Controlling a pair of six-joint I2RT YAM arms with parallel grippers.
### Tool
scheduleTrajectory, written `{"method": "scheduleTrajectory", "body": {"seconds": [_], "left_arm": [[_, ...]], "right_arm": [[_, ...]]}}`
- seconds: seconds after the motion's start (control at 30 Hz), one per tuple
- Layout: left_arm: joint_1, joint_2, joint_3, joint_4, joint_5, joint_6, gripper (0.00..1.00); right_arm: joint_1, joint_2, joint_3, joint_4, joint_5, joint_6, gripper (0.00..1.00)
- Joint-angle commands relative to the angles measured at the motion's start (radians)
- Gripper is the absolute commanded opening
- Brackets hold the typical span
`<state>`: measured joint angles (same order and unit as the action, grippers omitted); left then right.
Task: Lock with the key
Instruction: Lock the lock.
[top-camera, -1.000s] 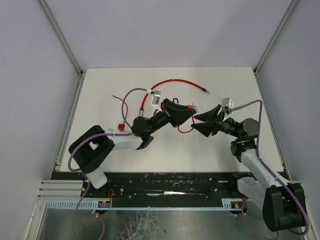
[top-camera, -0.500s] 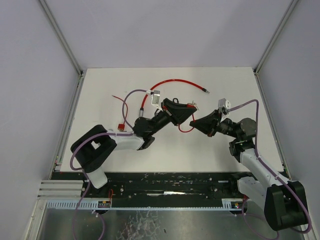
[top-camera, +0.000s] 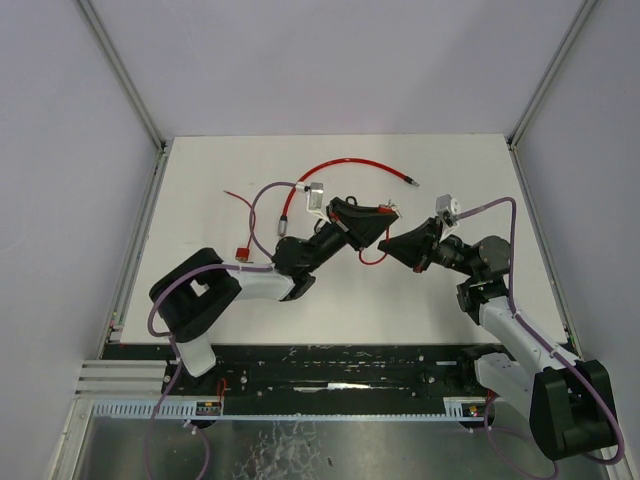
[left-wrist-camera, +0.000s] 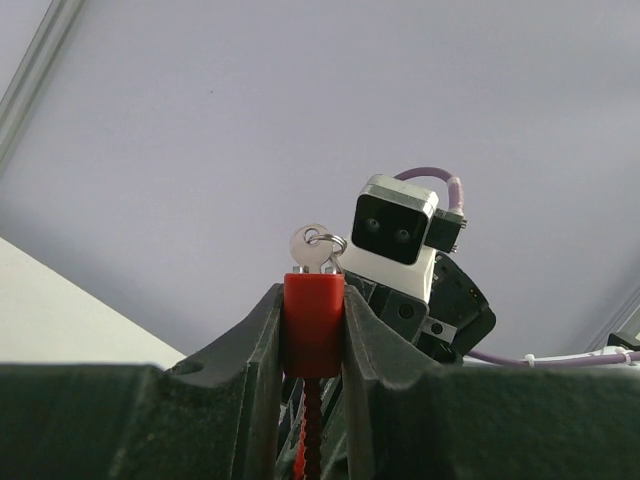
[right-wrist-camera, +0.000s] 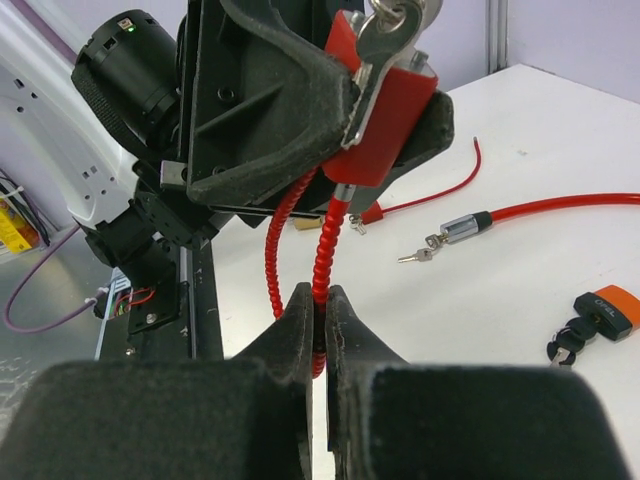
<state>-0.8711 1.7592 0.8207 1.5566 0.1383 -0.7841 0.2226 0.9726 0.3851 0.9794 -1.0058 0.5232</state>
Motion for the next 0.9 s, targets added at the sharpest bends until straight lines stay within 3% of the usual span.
{"method": "scheduleTrajectory", "body": {"seconds": [0.0,0.57,0.87], "left_arm": [[-0.023,0.029,0.022,0.053,0.001,0.033,0.00],[-0.022,0.074,0.044,0.047,0.115,0.057,0.00],[-0.009,0.085,0.014,0.049,0.143,0.017,0.00]], "right_arm": [[0.021,-0.014,0.038,0.113,0.018,0.050,0.00],[0.017,-0.020,0.091,0.174,-0.034,0.133,0.00],[-0.065,-0.050,0.125,0.162,-0.059,0.178,0.00]]}}
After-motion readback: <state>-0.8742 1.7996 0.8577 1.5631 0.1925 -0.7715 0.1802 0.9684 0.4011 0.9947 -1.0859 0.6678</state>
